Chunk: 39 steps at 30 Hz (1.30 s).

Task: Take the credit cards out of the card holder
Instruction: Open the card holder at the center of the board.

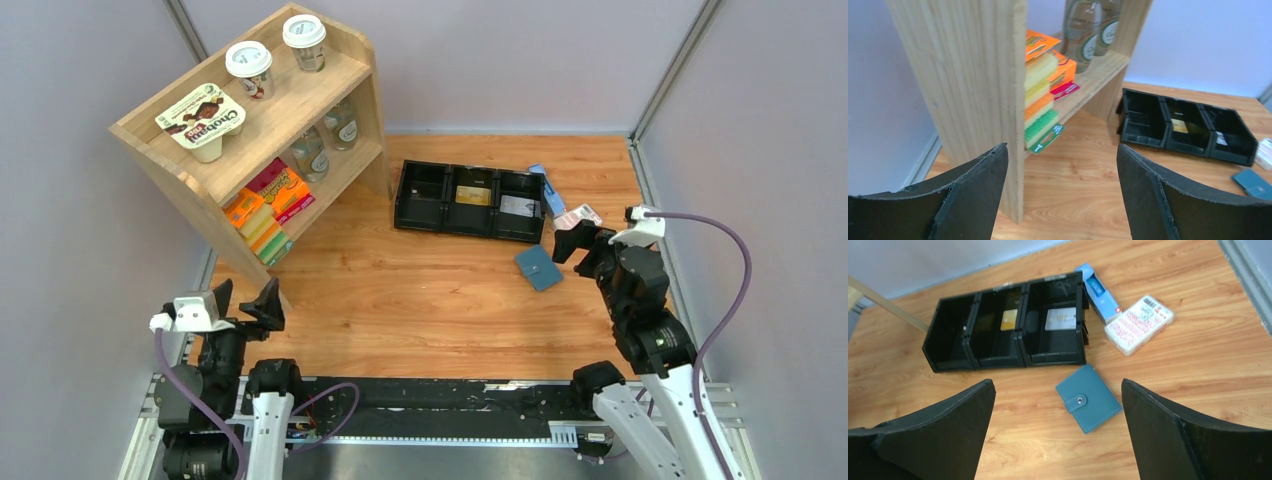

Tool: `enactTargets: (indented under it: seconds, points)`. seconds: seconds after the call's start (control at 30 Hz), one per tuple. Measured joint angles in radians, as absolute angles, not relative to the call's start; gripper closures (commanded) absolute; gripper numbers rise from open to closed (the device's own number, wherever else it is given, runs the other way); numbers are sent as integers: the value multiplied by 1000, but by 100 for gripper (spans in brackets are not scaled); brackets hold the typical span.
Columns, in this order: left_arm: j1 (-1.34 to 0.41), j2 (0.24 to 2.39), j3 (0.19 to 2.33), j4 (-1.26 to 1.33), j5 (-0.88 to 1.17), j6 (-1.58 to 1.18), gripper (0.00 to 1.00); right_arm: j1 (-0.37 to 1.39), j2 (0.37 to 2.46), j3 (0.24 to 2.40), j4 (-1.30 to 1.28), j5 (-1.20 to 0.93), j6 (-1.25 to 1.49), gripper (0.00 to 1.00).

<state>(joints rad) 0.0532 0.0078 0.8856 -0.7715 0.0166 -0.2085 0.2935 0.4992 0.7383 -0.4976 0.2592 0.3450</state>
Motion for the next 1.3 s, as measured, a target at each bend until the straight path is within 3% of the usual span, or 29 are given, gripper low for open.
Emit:
enactTargets:
  seconds: [0.37,0.73,0.97,1.07,1.3]
  points:
    - [54,130,975,-782,221,-192,13,294,706,751,-561,190,439,0]
    - [54,269,949,-767,448,-259,13,276,1153,927,-676,208,518,0]
    - [41,464,942,-740,573,-382,13,132,1397,971,-676,157,580,1]
    - [-17,565,944,-730,587,-425,13,107,1468,971,-667,137,586,6]
    - [-369,776,998,-739,408,-487,13,110,1542,928,-562,76,561,25]
